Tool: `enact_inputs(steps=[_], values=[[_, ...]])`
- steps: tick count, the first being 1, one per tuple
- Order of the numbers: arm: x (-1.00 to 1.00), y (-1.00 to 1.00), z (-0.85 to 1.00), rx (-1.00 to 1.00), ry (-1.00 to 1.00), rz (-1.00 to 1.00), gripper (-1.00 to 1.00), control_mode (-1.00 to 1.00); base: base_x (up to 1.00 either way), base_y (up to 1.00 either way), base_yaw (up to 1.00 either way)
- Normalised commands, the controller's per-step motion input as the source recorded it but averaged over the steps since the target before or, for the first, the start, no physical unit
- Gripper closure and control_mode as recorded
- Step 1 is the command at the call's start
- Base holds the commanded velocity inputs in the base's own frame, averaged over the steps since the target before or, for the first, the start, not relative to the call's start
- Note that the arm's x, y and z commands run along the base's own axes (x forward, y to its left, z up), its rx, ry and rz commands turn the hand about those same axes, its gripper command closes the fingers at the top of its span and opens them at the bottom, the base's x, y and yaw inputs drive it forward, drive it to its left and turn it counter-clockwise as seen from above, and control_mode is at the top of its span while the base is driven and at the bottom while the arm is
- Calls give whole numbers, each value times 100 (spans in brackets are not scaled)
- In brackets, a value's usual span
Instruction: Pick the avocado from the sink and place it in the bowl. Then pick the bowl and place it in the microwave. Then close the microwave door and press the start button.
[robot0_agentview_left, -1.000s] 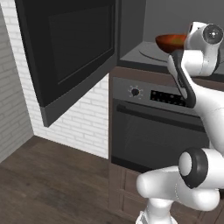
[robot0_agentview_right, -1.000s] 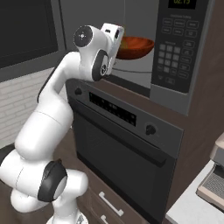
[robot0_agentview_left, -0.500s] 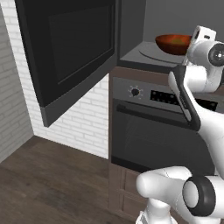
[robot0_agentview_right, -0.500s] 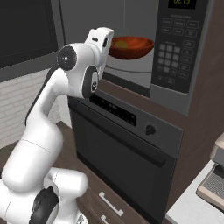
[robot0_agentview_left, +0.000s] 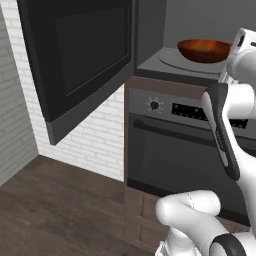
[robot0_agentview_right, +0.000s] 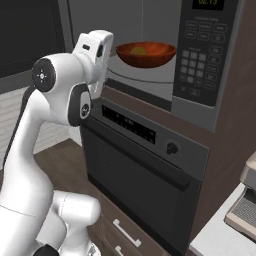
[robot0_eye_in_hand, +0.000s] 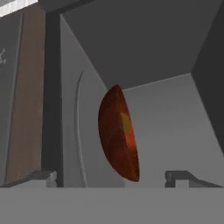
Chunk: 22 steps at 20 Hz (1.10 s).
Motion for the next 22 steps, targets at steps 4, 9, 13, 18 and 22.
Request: enact_inputs(steps=[4, 9, 13, 18, 22], values=[[-98, 27, 8, 2, 19, 2, -100, -100, 0, 0, 0], [-100, 44, 0, 0, 14, 0, -100, -100, 0, 0, 0], [-99, 51, -10, 0, 7, 0, -100, -100, 0, 0, 0], [-82, 68, -16, 0, 4, 0, -100, -100, 0, 0, 0], [-79, 80, -27, 0, 0, 0, -100, -100, 0, 0, 0]])
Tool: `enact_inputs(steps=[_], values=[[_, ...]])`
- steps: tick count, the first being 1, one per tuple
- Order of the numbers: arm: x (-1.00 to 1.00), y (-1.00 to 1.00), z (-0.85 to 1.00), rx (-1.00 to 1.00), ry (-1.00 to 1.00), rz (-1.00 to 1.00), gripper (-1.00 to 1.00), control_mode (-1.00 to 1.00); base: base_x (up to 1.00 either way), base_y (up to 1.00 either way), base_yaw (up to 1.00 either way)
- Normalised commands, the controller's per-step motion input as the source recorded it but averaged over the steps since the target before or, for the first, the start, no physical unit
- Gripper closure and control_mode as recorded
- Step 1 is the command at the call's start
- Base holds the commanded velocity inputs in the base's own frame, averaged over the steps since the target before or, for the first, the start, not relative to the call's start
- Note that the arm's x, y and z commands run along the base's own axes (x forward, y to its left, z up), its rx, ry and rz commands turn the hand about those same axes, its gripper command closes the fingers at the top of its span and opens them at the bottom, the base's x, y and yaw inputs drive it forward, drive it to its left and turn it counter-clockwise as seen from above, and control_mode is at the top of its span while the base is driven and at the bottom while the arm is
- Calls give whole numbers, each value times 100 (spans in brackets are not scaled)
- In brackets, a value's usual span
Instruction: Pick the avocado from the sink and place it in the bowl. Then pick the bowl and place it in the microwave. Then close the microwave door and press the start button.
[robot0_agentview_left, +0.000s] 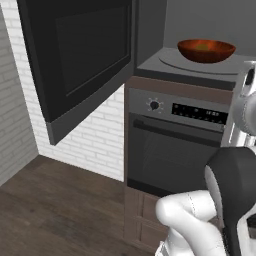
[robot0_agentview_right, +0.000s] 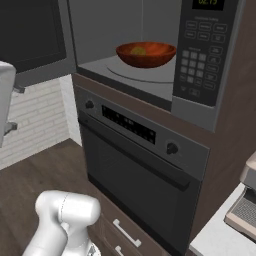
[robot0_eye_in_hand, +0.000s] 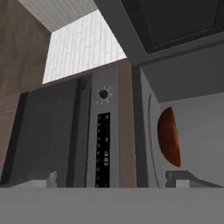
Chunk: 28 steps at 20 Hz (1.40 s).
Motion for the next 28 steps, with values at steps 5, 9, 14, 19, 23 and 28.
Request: enact_inputs(steps=[5, 9, 14, 19, 23, 28], values=[[-47, 86, -38, -2, 0, 0, -100, -100, 0, 0, 0], [-8, 93, -42, -7, 0, 0, -100, -100, 0, 0, 0], [0, 84, -36, -12, -1, 0, -100, -100, 0, 0, 0], [1, 86, -34, 0, -8, 0, -100, -100, 0, 0, 0], [6, 84, -44, 0, -7, 0, -100, -100, 0, 0, 0], [4, 79, -33, 0, -9, -1, -100, -100, 0, 0, 0]])
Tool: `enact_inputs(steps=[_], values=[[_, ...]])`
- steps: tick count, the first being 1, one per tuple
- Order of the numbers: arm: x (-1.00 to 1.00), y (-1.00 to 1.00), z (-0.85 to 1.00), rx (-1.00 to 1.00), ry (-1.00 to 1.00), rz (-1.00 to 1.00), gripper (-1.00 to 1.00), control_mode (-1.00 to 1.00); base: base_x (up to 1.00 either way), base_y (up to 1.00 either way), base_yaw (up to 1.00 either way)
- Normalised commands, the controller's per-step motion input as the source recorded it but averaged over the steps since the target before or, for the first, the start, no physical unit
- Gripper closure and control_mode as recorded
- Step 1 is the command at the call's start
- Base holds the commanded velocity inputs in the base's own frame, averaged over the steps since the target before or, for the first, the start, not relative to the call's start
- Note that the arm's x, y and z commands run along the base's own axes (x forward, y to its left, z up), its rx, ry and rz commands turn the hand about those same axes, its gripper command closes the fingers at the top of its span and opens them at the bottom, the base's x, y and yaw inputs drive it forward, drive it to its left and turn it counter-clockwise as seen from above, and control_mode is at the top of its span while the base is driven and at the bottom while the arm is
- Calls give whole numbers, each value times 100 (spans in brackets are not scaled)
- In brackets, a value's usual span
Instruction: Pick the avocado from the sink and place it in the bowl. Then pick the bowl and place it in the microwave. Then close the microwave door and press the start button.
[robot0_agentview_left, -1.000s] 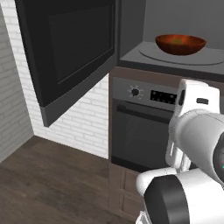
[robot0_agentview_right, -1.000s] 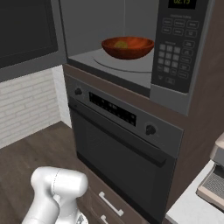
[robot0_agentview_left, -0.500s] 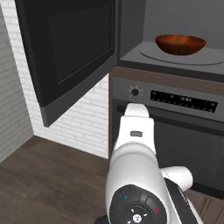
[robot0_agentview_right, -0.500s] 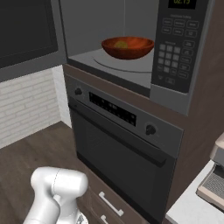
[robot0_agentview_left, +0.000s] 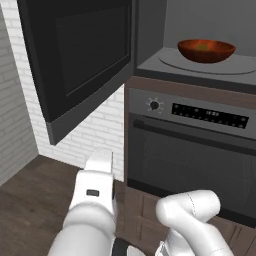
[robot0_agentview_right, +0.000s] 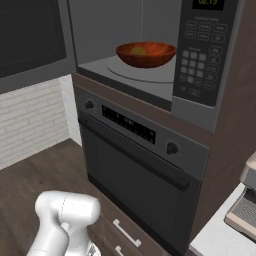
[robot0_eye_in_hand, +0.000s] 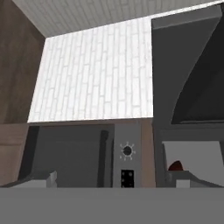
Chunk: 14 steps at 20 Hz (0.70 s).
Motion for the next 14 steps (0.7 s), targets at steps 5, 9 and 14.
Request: enact_inputs(steps=[5, 9, 14], values=[[34, 76, -34, 0, -7, -6, -100, -100, 0, 0, 0], [57, 53, -18, -1, -1, -7, -100, -100, 0, 0, 0], [60, 44, -9, -5, -1, -8, -100, -100, 0, 0, 0]])
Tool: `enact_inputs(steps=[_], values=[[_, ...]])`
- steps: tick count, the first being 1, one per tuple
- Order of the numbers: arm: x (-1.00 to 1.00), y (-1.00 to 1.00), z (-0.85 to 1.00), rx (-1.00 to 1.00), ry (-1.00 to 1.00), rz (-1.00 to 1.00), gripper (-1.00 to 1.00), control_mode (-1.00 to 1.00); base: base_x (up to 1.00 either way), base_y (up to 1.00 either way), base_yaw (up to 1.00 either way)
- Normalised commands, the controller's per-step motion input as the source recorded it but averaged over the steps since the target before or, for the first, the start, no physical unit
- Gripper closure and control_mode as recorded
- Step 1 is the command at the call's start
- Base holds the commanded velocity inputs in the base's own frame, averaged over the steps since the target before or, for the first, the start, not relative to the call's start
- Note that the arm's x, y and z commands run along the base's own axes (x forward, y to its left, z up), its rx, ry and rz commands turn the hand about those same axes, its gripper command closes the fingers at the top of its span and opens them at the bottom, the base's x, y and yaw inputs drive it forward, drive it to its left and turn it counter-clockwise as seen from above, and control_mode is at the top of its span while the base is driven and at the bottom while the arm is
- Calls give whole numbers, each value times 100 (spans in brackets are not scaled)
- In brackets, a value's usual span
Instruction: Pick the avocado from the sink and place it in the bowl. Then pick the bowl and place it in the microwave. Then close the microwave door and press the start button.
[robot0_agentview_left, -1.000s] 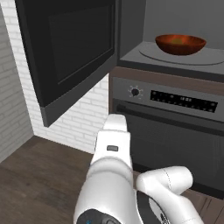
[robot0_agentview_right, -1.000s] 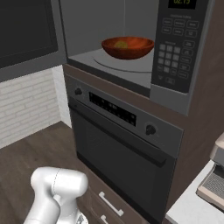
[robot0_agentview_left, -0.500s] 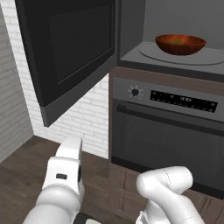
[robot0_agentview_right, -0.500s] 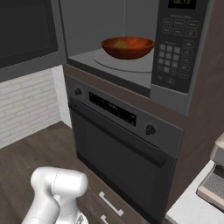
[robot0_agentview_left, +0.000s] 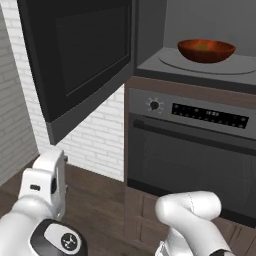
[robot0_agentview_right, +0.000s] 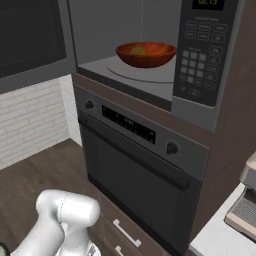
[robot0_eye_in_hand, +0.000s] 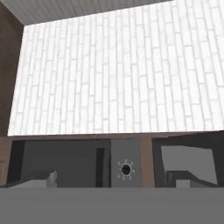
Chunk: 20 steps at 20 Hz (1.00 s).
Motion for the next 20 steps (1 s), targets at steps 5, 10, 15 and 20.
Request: enact_inputs(steps=[5, 10, 15, 20], values=[[57, 49, -6, -6, -1, -9, -100, -100, 0, 0, 0], [53, 49, -15, -5, 0, -7, -100, -100, 0, 0, 0], [66, 27, -4, -2, 0, -8, -100, -100, 0, 0, 0], [25, 1, 11, 0, -4, -2, -100, -100, 0, 0, 0]])
